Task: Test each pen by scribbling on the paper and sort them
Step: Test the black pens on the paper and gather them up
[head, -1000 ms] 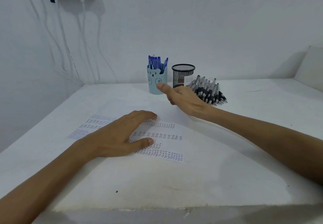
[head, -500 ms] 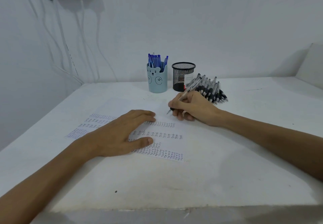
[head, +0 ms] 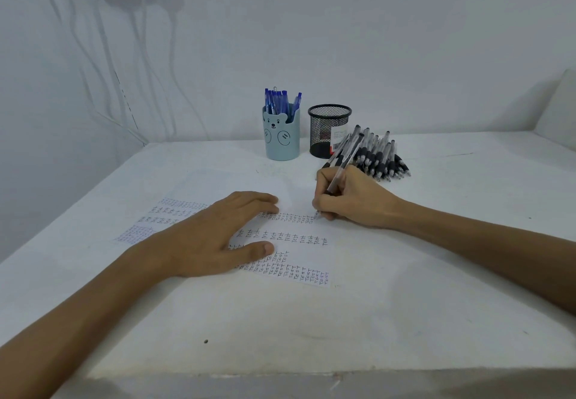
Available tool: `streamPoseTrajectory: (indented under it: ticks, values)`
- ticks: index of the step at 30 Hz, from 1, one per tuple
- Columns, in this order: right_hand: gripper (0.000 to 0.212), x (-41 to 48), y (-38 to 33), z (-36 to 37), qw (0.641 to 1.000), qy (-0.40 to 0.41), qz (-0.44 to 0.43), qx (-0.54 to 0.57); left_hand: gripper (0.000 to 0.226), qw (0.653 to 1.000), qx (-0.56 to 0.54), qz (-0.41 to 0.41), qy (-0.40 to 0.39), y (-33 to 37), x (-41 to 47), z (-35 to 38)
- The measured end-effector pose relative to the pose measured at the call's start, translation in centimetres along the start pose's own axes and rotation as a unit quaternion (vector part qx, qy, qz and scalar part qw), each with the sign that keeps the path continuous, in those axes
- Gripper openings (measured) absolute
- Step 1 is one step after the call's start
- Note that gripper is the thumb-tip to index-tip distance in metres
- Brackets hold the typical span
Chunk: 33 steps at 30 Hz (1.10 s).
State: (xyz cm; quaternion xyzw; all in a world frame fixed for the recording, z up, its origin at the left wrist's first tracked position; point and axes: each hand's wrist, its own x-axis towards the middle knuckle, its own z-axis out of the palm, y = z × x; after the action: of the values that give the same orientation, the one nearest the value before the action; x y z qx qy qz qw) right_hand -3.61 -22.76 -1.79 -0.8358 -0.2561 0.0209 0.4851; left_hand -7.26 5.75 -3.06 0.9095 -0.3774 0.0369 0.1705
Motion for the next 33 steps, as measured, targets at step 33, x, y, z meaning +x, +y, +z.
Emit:
streamPoseTrajectory:
  ticks: [33]
  values:
    - [0.026,0.33,-0.03,0.22,0.999,0.005,0.007,-0.031,0.069,1.0,0.012,-0.001,-0.013,0.03,-0.03,-0.16]
